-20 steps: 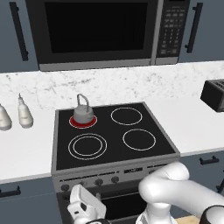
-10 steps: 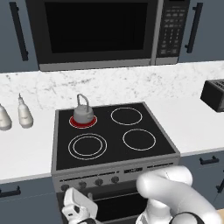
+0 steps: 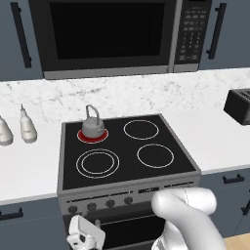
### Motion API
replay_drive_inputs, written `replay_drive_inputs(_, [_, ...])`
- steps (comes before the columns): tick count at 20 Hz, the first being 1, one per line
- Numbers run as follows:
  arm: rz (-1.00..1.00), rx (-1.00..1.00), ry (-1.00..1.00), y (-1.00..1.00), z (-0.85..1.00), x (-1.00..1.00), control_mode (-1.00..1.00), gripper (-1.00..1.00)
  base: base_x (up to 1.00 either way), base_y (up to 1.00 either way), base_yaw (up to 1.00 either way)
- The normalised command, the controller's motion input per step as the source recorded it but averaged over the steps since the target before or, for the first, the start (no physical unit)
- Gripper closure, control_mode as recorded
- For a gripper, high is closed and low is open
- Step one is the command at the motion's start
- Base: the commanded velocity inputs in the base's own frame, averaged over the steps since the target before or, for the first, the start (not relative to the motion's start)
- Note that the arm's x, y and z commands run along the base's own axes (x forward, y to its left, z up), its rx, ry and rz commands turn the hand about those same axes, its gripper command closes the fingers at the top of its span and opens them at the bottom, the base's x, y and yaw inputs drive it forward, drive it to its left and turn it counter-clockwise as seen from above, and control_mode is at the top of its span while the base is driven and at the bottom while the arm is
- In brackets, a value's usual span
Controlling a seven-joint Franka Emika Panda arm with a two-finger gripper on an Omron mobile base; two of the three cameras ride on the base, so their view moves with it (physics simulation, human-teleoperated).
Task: Turn off the rear left burner of the stove.
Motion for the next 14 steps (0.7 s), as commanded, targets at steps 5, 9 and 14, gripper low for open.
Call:
replay_drive_inputs(5, [0.0, 0.0, 0.0, -0.01, -0.22, 0.37, -1.0, -1.0, 0.0, 0.0, 0.0])
replay_drive_inputs(9, [0.0, 0.0, 0.0, 0.0, -0.14, 0.33, -1.0, -1.0, 0.0, 0.0, 0.0])
replay_drive_inputs(14, [0.0, 0.03, 0.0, 0.0, -0.1, 0.41, -1.0, -1.0, 0.0, 0.0, 0.0])
